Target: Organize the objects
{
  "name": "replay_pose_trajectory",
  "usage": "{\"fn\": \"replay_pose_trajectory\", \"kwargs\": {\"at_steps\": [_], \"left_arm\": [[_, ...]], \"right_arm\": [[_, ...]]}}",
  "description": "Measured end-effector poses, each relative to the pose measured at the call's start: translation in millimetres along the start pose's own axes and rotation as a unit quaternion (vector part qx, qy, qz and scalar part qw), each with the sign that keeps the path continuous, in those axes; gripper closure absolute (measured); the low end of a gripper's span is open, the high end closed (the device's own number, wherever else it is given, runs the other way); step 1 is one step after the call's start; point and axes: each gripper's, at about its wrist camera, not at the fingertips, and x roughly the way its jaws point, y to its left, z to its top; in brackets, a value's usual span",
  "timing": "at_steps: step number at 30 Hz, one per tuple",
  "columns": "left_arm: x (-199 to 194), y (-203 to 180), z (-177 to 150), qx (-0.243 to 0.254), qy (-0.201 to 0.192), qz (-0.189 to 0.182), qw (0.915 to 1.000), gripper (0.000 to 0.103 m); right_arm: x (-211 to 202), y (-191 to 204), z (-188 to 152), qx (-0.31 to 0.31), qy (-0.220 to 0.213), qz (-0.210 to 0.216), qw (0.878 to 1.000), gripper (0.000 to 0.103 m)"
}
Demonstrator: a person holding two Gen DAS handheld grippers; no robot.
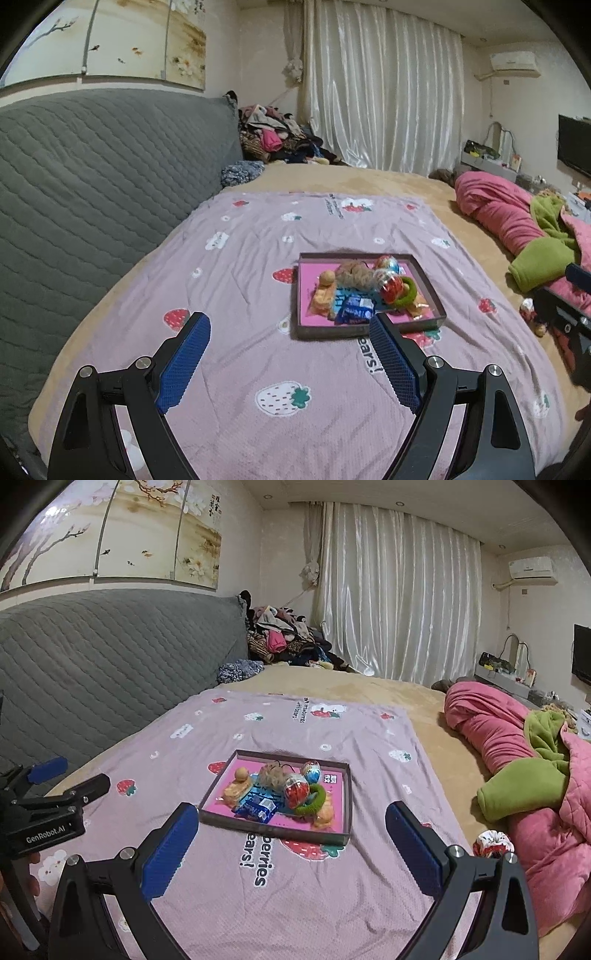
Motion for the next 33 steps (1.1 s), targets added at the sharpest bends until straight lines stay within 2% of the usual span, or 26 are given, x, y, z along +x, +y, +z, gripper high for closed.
{"fn": "replay_pose_trajectory", "kwargs": {"at_steps": [33], "left_arm": [[61.9,-19.4,-49.9,0.012,0.036,-0.004,0.9993,0.014]], "right_arm": [[48.5,-19.6,-57.3,0.018,0.047,-0.003,0.999,0.001]]}}
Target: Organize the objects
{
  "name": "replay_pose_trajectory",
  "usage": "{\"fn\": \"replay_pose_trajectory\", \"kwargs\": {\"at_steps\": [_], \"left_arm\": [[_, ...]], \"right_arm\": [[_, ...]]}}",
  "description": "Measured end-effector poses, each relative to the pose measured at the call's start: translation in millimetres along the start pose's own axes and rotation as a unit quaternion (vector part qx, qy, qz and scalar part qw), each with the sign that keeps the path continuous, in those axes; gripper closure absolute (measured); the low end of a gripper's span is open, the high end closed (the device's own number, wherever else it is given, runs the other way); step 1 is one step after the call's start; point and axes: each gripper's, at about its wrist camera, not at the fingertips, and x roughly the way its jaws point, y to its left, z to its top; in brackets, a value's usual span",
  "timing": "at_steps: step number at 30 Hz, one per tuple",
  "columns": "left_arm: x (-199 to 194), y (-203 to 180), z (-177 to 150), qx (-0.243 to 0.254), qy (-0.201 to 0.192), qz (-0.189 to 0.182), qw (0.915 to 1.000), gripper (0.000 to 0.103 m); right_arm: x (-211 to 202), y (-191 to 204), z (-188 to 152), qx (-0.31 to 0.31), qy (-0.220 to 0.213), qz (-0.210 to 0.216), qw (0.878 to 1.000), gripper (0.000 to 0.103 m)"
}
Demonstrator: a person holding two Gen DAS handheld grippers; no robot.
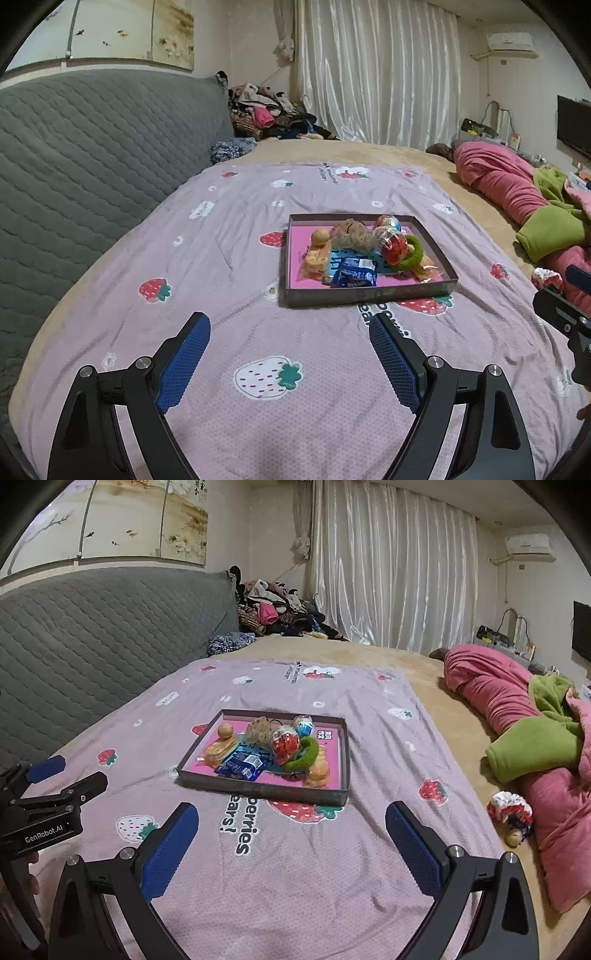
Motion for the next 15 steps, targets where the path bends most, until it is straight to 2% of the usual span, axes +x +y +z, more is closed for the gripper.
{"fn": "replay_pose_trajectory", "kwargs": {"at_steps": [15], "left_arm": [[24.3,-6.1,-22.3,-0.005,0.014,-0.004,0.9999,0.014]], "right_arm": [[18.8,1.8,-21.2,-0.011,0.003,0.002,1.000,0.001]]}}
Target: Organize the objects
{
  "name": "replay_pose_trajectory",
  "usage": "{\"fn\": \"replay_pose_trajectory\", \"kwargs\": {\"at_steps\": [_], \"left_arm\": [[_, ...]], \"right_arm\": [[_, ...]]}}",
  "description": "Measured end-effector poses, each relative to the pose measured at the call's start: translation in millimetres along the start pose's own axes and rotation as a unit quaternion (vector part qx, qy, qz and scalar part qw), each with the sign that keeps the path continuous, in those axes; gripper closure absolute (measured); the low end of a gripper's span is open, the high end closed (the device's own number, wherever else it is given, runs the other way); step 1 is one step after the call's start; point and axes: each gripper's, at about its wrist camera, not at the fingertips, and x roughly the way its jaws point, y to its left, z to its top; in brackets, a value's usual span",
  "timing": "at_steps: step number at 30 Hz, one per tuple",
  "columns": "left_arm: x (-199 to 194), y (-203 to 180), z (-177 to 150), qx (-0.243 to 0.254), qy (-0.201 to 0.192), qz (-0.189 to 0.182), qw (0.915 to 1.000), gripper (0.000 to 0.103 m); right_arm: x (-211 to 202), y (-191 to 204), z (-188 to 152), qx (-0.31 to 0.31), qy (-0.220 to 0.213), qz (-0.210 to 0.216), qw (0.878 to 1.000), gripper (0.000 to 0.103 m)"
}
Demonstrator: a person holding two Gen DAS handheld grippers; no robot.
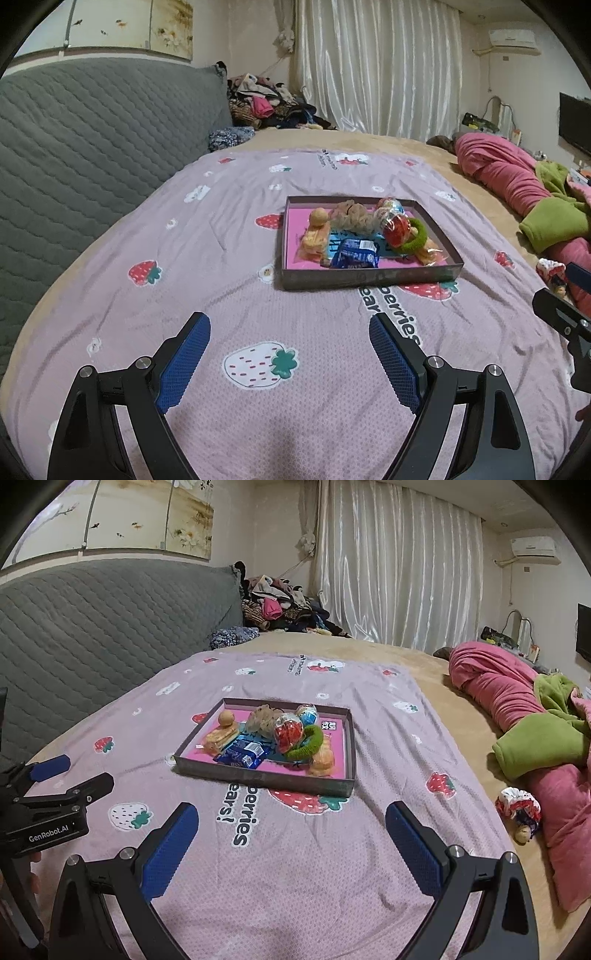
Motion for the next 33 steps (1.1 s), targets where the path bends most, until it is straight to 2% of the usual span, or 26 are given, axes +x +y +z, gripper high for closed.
{"fn": "replay_pose_trajectory", "kwargs": {"at_steps": [11,19,33], "left_arm": [[19.7,-1.7,-17.1,0.002,0.018,-0.012,0.9998,0.014],[29.2,-5.7,-27.7,0.006,0.007,-0.009,0.9999,0.014],[46.8,-7.1,-36.9,0.004,0.014,-0.010,0.9998,0.014]], "right_arm": [[19.1,-7.7,-21.3,0.013,0.015,-0.005,1.000,0.001],[30.7,-11.4,-37.0,0.014,0.016,-0.007,1.000,0.001],[45.8,-17.1,-51.8,0.017,0.034,-0.013,0.999,0.001]]}}
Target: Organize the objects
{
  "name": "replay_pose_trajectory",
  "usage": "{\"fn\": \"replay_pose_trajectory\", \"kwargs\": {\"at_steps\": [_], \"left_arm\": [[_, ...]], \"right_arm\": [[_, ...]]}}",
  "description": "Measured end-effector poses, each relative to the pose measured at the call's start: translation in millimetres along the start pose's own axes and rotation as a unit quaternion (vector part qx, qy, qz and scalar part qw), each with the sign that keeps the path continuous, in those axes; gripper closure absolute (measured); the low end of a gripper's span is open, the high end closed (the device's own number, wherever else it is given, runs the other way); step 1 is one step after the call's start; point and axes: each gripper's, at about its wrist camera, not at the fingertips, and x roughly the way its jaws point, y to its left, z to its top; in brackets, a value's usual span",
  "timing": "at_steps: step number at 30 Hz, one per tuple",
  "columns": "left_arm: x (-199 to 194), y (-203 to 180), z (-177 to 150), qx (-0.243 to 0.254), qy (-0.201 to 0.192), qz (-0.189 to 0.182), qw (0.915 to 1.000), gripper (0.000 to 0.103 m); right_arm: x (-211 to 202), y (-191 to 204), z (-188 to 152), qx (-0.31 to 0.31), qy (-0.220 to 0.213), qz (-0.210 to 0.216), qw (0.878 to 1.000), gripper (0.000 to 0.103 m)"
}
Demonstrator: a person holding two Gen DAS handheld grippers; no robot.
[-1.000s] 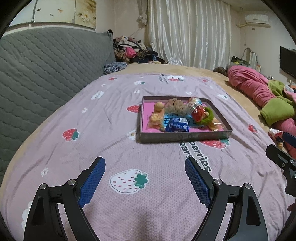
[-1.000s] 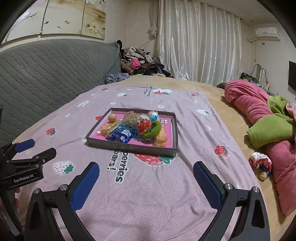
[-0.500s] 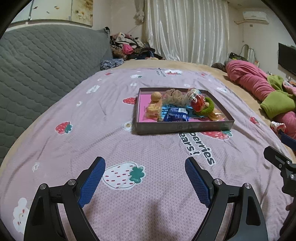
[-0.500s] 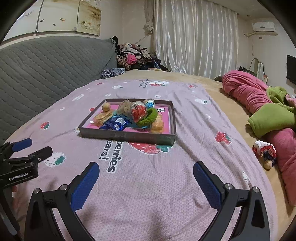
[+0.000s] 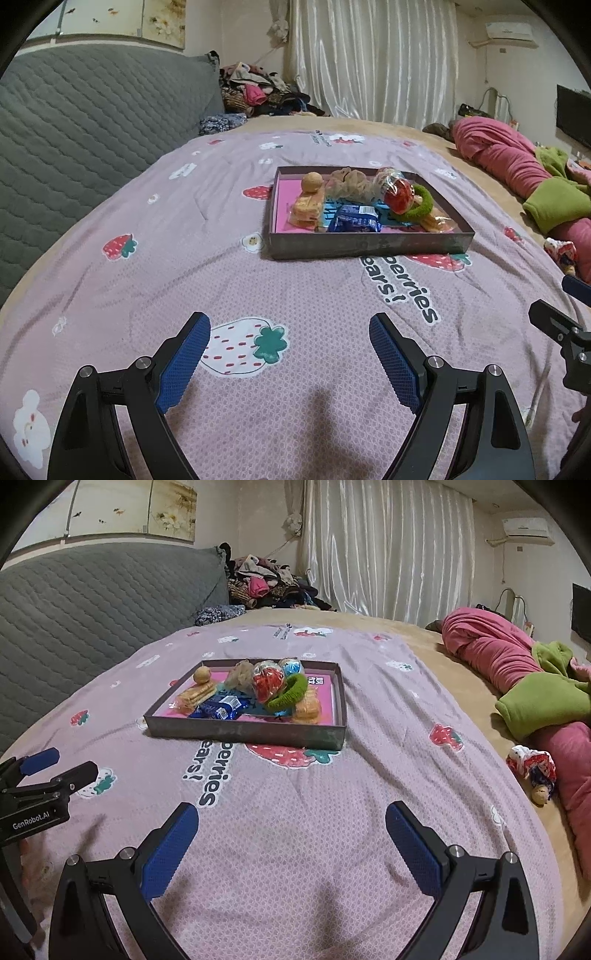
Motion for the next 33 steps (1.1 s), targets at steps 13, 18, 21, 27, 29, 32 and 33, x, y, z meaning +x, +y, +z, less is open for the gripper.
{"fn": "replay_pose_trajectory", "kwargs": {"at_steps": [13,18,21,27,29,32,33], "left_arm": [[9.2,1.4,-5.4,-0.005,-0.002,-0.002,1.0000,0.014],[15.5,-1.8,-11.3,0.005,0.003,-0.004,1.0000,0.014],[17.8,-3.2,-13.7,0.004,0.003,-0.009,0.9999,0.014],[21.5,-4.0,-16.7,0.007,0.005,-0.006,0.9999,0.014],[20.7,-3.4,-17.1,0.006,0.000,0.007,1.0000,0.014],[23.3,-3.2,-17.6,0.004,0.005,0.006,1.0000,0.014],[24.1,-3.3,-18.0,0.005,0.007,0.004,1.0000,0.014]], "right_arm": [[13.9,0.0,-8.0,0.003,0.014,0.007,1.000,0.001],[19.0,2.2,-11.5,-0.003,0.020,0.007,1.000,0.001],[18.8,1.5,-12.1,0.000,0.018,0.007,1.000,0.001],[18.4,1.8,-11.5,-0.008,0.017,0.002,1.000,0.001],[18.1,1.4,-11.3,-0.008,0.016,0.000,1.000,0.001],[17.7,-0.1,-11.6,-0.007,0.014,-0.004,1.000,0.001],[18.3,-1.0,-11.7,-0.005,0.015,-0.002,1.000,0.001]]}}
